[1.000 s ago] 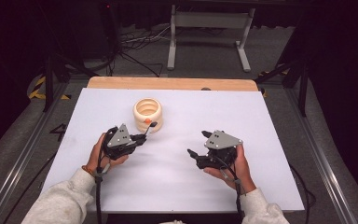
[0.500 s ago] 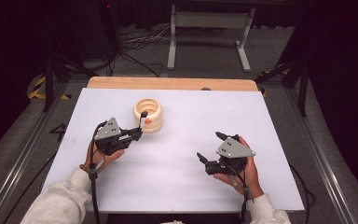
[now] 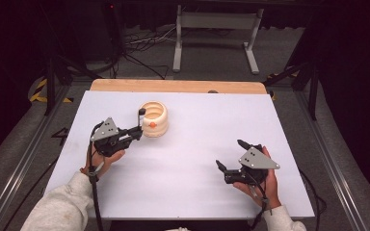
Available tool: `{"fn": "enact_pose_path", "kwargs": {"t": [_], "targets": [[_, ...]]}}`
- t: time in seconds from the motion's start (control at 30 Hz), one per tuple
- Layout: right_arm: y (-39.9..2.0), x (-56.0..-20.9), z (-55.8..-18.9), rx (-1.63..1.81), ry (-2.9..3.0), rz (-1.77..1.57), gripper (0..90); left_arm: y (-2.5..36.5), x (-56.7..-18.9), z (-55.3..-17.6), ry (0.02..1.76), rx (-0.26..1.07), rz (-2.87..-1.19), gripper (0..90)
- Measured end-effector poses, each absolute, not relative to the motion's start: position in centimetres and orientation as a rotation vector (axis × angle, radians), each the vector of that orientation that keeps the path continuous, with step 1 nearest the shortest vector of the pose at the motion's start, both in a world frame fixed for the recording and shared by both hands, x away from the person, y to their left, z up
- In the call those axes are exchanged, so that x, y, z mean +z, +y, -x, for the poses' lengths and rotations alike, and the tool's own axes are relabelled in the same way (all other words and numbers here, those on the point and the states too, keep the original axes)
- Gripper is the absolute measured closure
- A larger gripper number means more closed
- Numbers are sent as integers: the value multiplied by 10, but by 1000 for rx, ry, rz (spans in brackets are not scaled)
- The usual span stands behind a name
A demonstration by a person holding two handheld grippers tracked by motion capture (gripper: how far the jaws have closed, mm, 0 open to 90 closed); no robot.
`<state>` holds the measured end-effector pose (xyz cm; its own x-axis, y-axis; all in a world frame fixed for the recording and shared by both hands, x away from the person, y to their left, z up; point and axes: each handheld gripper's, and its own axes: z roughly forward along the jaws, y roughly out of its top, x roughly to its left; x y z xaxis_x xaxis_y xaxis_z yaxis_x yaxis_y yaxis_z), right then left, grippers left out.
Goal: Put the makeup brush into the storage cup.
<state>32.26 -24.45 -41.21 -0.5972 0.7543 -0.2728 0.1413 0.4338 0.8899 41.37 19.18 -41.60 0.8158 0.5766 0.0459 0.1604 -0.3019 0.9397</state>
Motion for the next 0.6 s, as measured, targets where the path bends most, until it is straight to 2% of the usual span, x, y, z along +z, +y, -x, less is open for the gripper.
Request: {"fn": "enact_pose_path", "kwargs": {"t": [0.6], "targets": [[-274,-424,-313,1091,1985,-799,73,187,-399,-421,544,477,-1794,793]]}}
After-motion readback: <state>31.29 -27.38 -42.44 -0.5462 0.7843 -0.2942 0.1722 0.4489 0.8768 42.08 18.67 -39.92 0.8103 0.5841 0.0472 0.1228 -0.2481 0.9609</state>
